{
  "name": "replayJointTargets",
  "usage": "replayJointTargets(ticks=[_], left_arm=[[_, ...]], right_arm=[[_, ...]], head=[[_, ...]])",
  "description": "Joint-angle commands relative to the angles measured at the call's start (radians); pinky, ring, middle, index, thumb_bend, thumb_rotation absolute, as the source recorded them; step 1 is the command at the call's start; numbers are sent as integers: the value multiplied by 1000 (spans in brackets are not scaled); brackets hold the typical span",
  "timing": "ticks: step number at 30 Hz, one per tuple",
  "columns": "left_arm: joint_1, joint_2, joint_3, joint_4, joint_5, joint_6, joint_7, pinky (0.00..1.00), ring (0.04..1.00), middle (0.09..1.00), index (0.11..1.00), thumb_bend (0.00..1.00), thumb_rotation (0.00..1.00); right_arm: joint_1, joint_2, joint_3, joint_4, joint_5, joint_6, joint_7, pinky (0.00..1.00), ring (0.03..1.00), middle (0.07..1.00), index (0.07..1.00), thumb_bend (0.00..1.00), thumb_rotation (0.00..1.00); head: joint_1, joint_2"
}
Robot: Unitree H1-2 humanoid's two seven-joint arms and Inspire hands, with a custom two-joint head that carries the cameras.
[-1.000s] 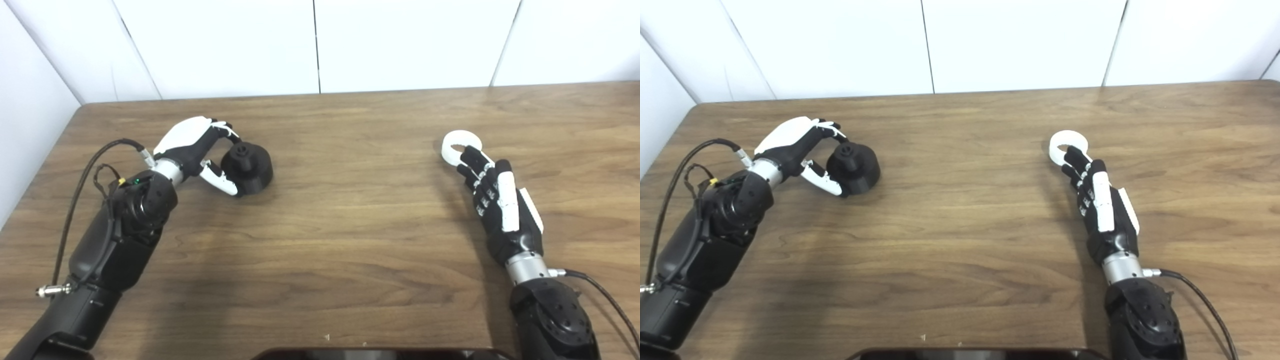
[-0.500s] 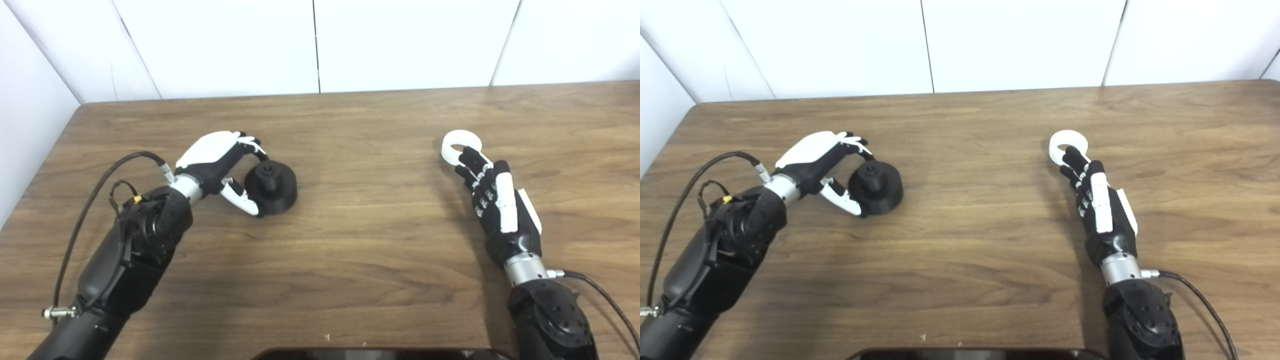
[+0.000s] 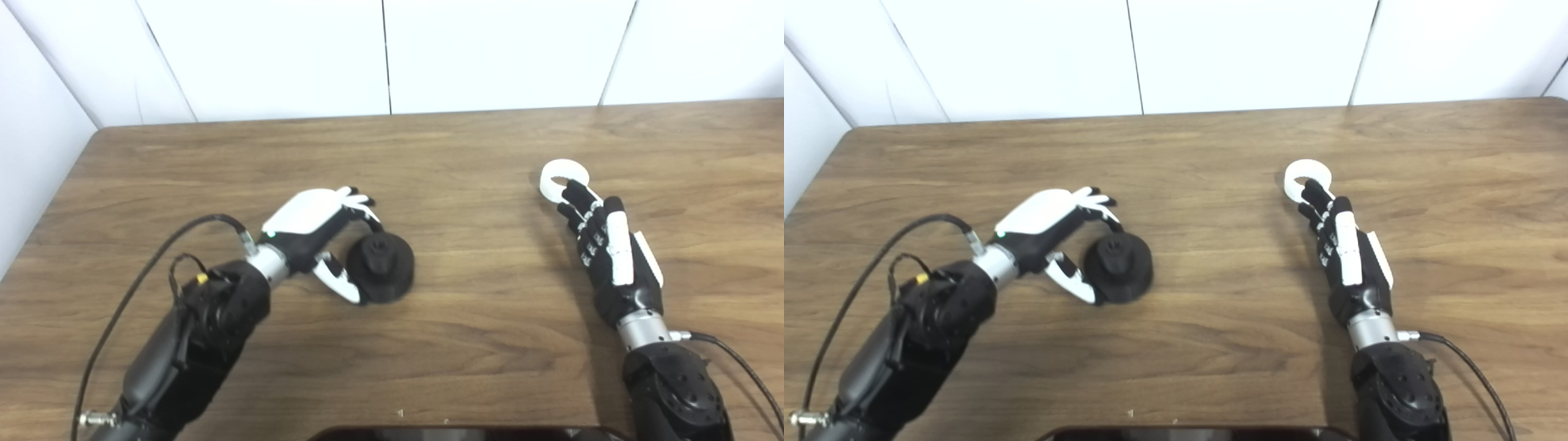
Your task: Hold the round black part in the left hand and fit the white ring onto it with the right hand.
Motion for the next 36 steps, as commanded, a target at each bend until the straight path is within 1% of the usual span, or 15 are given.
replayJointTargets(ticks=[1,5,11,18,23,25,27,28,29,31,32,33,34,35,36], left_arm=[[-9,-4,3,-44,8,-26,8,922,1000,938,664,845,190],[13,-25,-5,-67,19,-34,2,944,1000,945,671,829,203],[41,-54,-17,-86,31,-60,11,925,1000,939,663,845,207],[59,-79,-39,-99,42,-73,7,909,1000,942,662,848,167],[66,-94,-44,-85,57,-93,17,962,1000,935,656,852,165],[66,-96,-42,-81,62,-98,19,956,1000,936,657,849,168],[64,-98,-40,-76,66,-105,22,960,1000,935,655,852,168],[63,-97,-39,-75,66,-107,23,962,1000,935,655,851,168],[61,-96,-38,-74,67,-108,21,963,1000,936,656,848,170],[60,-96,-34,-71,66,-109,18,956,1000,936,659,845,172],[59,-96,-32,-68,66,-110,17,953,1000,937,661,843,172],[58,-96,-31,-66,67,-110,17,943,1000,936,661,845,166],[58,-96,-30,-63,67,-111,16,932,1000,936,662,847,160],[57,-96,-29,-61,68,-111,17,923,1000,937,662,850,157],[57,-97,-30,-57,68,-114,19,918,1000,937,663,851,155]], right_arm=[[-23,7,0,-34,-4,-23,-3,1000,912,907,881,543,1000],[-23,5,0,-36,-8,-19,-3,1000,924,911,886,551,1000],[-23,5,-5,-37,-3,-19,-1,1000,921,909,886,565,1000],[-28,1,-9,-39,-4,-18,-1,1000,915,906,885,569,1000],[-35,-4,-9,-37,-13,-22,-2,1000,913,908,880,559,1000],[-36,-8,-9,-40,-14,-22,1,1000,922,914,885,554,1000],[-41,-10,-15,-47,-6,-22,2,932,896,903,880,546,953],[-46,-7,-22,-51,9,-26,3,884,876,896,877,540,877],[-52,-6,-29,-58,20,-27,2,842,857,889,872,531,784],[-67,-18,-34,-88,-4,-13,-11,761,825,873,861,545,549],[-75,-45,-19,-104,-92,-9,-27,743,823,871,859,562,489],[-87,-80,0,-118,-196,1,-44,721,817,859,847,612,488],[-101,-114,14,-129,-283,13,-52,748,828,856,839,646,485],[-110,-134,23,-135,-336,22,-56,771,838,857,833,669,471],[-131,-168,35,-136,-401,32,-55,782,843,857,830,681,465]], head=[[1,4],[-1,4],[-3,1],[-5,7],[-4,6],[-5,7],[-5,7],[-7,8],[-12,8],[-16,6],[-16,5],[-16,5],[-17,4],[-18,4],[-16,3]])
